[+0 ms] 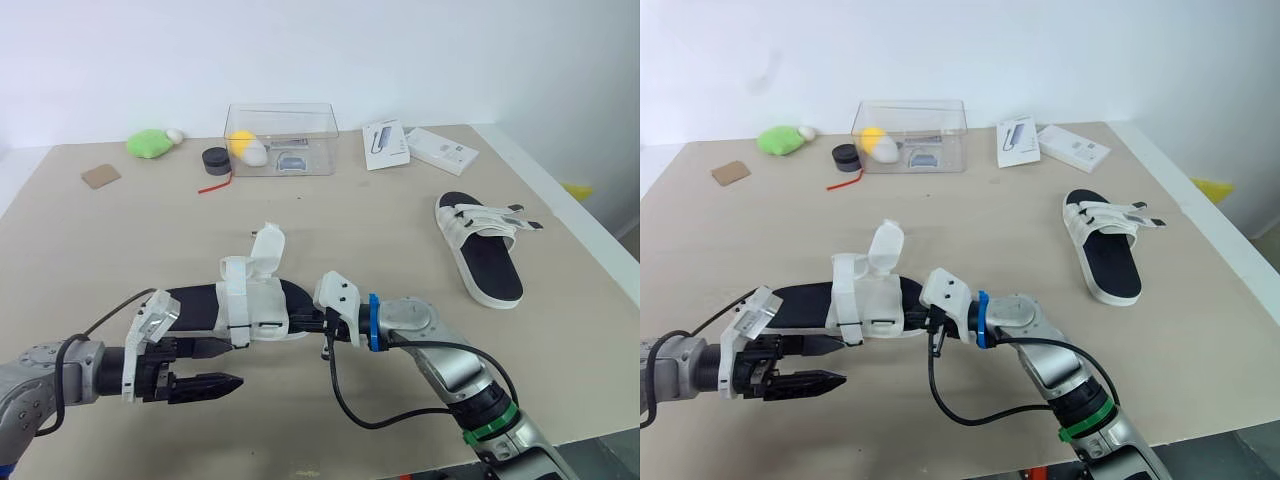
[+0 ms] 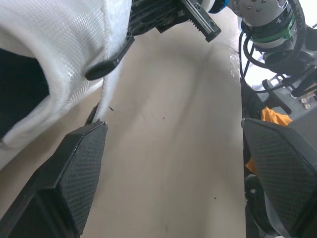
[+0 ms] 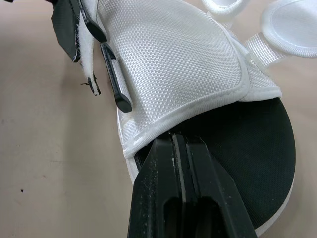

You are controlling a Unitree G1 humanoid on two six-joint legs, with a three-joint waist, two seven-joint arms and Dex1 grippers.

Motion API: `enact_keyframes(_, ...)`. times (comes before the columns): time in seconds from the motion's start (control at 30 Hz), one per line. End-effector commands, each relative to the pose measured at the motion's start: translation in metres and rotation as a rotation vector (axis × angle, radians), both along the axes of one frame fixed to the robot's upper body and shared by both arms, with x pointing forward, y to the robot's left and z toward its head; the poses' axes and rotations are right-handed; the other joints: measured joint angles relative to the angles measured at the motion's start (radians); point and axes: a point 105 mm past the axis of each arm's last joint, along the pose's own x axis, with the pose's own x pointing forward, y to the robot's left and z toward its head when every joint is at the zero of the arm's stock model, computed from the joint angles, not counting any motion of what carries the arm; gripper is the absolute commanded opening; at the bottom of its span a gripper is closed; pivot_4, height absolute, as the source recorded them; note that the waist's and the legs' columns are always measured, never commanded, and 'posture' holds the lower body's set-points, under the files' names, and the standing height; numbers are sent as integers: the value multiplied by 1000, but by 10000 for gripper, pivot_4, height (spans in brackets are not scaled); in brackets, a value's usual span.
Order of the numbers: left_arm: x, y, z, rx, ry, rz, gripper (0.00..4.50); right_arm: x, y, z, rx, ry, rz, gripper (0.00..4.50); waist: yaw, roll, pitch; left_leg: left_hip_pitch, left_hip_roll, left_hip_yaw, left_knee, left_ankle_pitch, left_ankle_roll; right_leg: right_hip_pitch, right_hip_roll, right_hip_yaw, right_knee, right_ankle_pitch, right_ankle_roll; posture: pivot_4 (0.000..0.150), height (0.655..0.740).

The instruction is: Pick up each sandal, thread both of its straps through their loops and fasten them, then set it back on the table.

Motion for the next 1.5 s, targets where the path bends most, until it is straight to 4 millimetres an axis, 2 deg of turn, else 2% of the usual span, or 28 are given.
enact_keyframes(0.03, 6, 4, 7, 22, -73, 35, 44795, -3, -2, -11, -37, 40, 16, 0, 0, 0, 0, 0, 0, 0, 0, 0, 0, 0, 0, 0, 0, 0, 0, 1500, 7400)
enact_keyframes(0.27, 11, 3, 7, 13, -87, 68, 44795, -3, -1, -12, -38, 41, 25, 0, 0, 0, 0, 0, 0, 0, 0, 0, 0, 0, 0, 0, 0, 0, 0, 1500, 7400)
enact_keyframes(0.5, 13, -18, -3, -18, -47, 61, 44795, -2, 1, -11, -39, 35, 32, 0, 0, 0, 0, 0, 0, 0, 0, 0, 0, 0, 0, 0, 0, 0, 0, 1500, 7400)
enact_keyframes(0.6, 11, -29, -8, -47, -21, 57, 36034, -2, 0, -11, -38, 35, 26, 0, 0, 0, 0, 0, 0, 0, 0, 0, 0, 0, 0, 1, 0, 2, 4, 1500, 7400)
enact_keyframes(0.77, 5, -31, -9, -59, 16, 37, 14371, -2, -1, -11, -37, 37, 20, 0, 0, 0, 0, 0, 1, 0, 0, 0, 0, 0, 1, 0, 0, 2, 3, 1500, 7400)
enact_keyframes(0.83, 1, -29, -10, -49, 26, 26, 3772, -2, -1, -11, -36, 37, 19, 0, 0, 0, 0, 0, 1, 0, 0, 0, 0, 0, 1, 0, 0, 2, 3, 1500, 7400)
enact_keyframes(0.87, -1, -29, -10, -44, 29, 23, 635, -2, -1, -10, -36, 38, 19, 0, 0, 0, 0, 0, 1, 0, 0, 0, 0, 0, 1, 0, 0, 2, 3, 1500, 7400)
enact_keyframes(1.03, -12, -29, -14, -25, 50, -5, 635, -2, -1, -11, -34, 39, 19, 0, 0, 0, 0, 0, 1, 0, -1, 0, 0, 0, 1, 1, 0, 1, 1, 1500, 7400)
enact_keyframes(1.33, -48, -33, -26, 10, 143, -74, 635, -3, -2, -11, -35, 39, 23, 0, -1, 0, 0, 1, 2, 0, -1, -1, -1, 0, 1, 1, 0, -1, -1, 1500, 7400)
enact_keyframes(1.43, -50, -33, -29, 28, 131, -63, 635, -3, -2, -11, -37, 38, 25, 0, -1, 0, 0, 1, 2, 0, -1, -1, -2, 0, 1, 1, 0, -1, -2, 1500, 7400)
enact_keyframes(1.5, -43, -32, -30, 40, 102, -25, 635, -3, -1, -11, -36, 38, 27, 0, 0, 0, 0, 1, 2, 0, -1, -1, -2, 0, 1, 1, 0, -1, -2, 1500, 7400)
